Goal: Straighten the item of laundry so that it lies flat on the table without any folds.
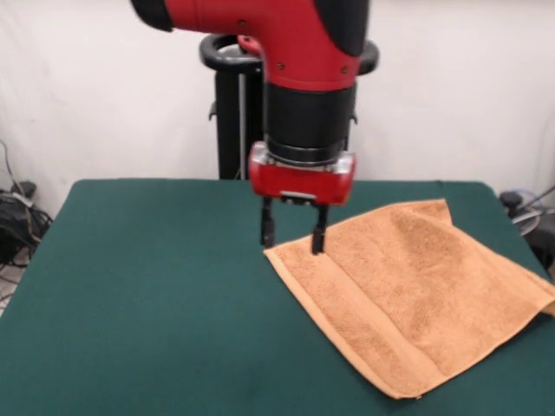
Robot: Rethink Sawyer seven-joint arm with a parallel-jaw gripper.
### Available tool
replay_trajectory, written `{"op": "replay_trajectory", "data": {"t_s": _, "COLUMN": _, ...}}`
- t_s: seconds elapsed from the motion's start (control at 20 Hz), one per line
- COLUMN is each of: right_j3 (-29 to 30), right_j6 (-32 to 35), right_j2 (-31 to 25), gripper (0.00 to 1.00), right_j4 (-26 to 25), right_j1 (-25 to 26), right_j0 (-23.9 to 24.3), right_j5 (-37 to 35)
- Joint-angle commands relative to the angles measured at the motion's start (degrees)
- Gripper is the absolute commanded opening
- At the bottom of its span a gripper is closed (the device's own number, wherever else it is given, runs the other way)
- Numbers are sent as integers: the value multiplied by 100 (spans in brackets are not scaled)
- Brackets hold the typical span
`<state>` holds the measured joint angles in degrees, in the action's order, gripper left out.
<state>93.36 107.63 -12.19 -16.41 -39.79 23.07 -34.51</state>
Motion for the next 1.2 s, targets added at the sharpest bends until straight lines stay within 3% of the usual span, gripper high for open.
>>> {"op": "replay_trajectory", "data": {"t_s": 0.05, "right_j3": 619, "right_j6": -1051, "right_j2": -732, "gripper": 100, "right_j4": -424, "right_j1": 153, "right_j0": 157, "right_j5": -209}}
{"op": "replay_trajectory", "data": {"t_s": 0.6, "right_j3": 1214, "right_j6": -547, "right_j2": -948, "gripper": 100, "right_j4": -644, "right_j1": 93, "right_j0": 273, "right_j5": 196}}
{"op": "replay_trajectory", "data": {"t_s": 1.2, "right_j3": 1236, "right_j6": -480, "right_j2": -964, "gripper": 100, "right_j4": -958, "right_j1": 440, "right_j0": 462, "right_j5": 544}}
